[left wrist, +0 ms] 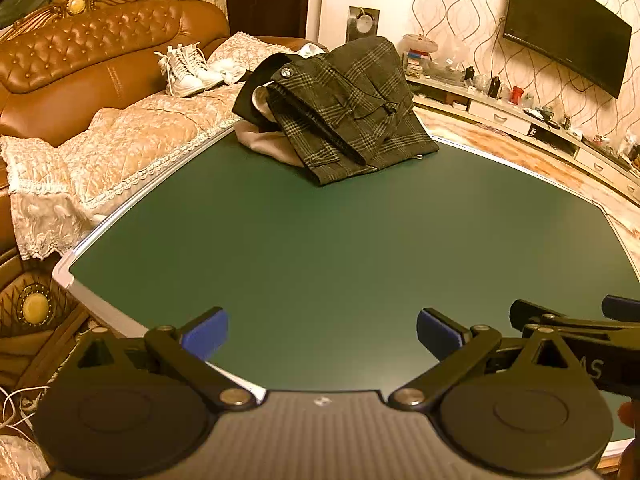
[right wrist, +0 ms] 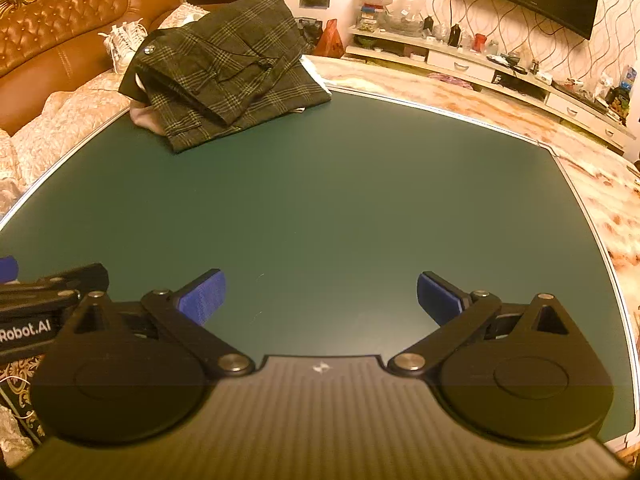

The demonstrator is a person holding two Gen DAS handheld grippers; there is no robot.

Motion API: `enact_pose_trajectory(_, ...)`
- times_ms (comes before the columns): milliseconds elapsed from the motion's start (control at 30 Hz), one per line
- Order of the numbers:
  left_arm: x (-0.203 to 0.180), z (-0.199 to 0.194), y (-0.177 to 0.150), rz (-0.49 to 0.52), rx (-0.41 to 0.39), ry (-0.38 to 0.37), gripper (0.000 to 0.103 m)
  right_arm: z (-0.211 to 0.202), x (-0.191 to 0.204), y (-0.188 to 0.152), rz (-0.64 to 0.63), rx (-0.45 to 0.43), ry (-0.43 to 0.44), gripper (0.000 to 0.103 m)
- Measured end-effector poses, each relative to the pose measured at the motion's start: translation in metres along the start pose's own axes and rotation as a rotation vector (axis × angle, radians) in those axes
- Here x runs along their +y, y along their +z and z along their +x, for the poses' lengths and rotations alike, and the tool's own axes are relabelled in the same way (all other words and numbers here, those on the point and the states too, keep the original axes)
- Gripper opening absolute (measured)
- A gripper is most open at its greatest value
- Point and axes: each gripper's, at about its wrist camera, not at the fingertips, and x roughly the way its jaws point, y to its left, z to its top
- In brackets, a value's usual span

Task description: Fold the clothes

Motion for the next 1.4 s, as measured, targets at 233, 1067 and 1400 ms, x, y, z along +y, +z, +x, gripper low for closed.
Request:
enact_pose_trajectory(233,0.002,-0.01,-0.012,-0.029,-0.021,0.004,0.103,-0.002,0.002,-0.003,0.002,-0.006,0.013,0.103)
enact_pose_trajectory(1067,0.024,-0.013,-0.015,-0.053,0.0,0.074,0.103,-0.006,0.003,-0.011,0.049,-0.027,0.022,0.103)
enact_pose_trajectory(1400,0.024,-0.016,-0.013,-0.056,-0.014,0.078,0.103,-0.004,0.007,-0.009,0.032,-0.021,0.019,0.103)
